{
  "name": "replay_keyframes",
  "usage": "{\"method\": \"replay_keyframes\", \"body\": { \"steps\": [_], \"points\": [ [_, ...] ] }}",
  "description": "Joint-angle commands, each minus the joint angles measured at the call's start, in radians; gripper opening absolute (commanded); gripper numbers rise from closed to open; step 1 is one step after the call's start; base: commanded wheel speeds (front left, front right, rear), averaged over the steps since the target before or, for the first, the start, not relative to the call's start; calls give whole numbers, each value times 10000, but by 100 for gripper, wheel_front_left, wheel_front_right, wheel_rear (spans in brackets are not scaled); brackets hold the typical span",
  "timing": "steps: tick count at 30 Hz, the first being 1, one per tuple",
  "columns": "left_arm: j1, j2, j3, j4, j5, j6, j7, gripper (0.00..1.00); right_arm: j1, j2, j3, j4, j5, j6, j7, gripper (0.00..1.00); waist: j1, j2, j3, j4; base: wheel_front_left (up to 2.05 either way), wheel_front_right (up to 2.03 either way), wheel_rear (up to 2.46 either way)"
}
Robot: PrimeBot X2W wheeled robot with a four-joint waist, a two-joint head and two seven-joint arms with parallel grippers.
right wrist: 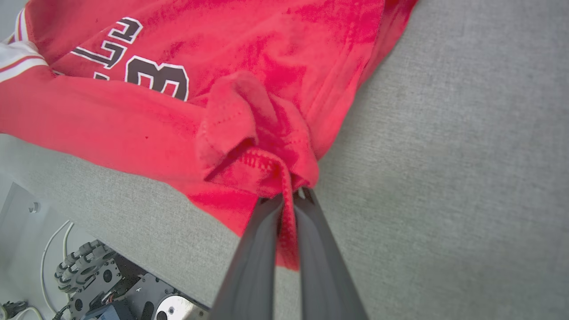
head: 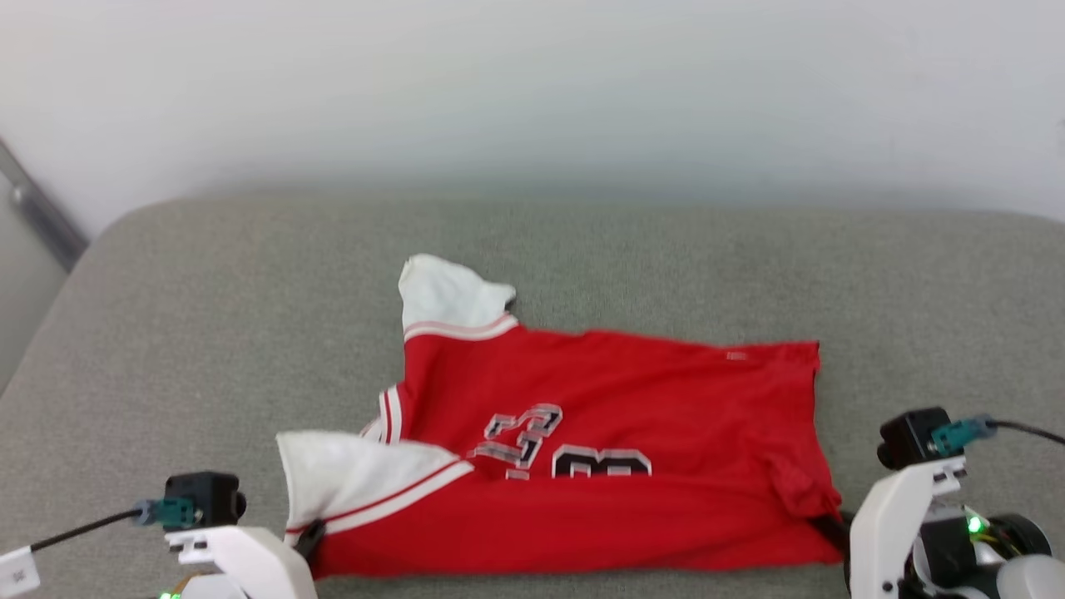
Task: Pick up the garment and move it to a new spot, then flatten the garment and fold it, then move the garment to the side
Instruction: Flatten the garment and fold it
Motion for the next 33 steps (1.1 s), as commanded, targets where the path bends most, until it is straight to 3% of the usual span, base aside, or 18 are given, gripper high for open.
{"method": "replay_keyframes", "body": {
  "steps": [1, 8, 9, 10, 11, 20, 27, 33],
  "points": [
    [178, 55, 70, -77, -57, 88, 24, 0, 210, -104, -46, -127, 13, -4, 56, 0, 0, 0, -333, -17, 0, 0, 0],
    [795, 17, -31, -183, -346, 148, 233, 0, 1311, 108, -501, -735, -52, -4, 469, 0, 0, 0, -354, -99, 0, 0, 0],
    [732, -63, -85, -82, -391, 71, 243, 49, 1397, 203, -570, -719, -88, -4, 371, 0, 0, 0, -306, -109, 0, 0, 0],
    [629, -188, -93, 6, -464, 3, 194, 98, 1475, 270, -626, -670, -180, -4, 267, 37, 0, 0, -260, -121, 0, 0, 0],
    [494, -239, -100, 172, -439, -49, 117, 100, 1530, 263, -664, -650, -326, -4, 133, 99, 0, 0, -223, -129, 0, 0, 0],
    [-487, -588, 63, 1267, -84, -562, -957, 100, 1554, 549, -530, -1082, -1038, -2, -2755, 100, 0, 0, -153, -599, 0, 0, 0],
    [-1521, -427, 621, 1438, 431, -567, -2119, 100, 1002, 1142, -839, -1734, -2219, -4, -5254, 100, 0, 0, 137, -1382, 0, 0, 0],
    [-3207, -79, 942, 1757, 523, -839, -1994, 100, 233, 1555, -827, -2060, -2771, -4, -6327, 100, 0, 0, 1260, -2055, 0, 0, 0]
  ]
}}
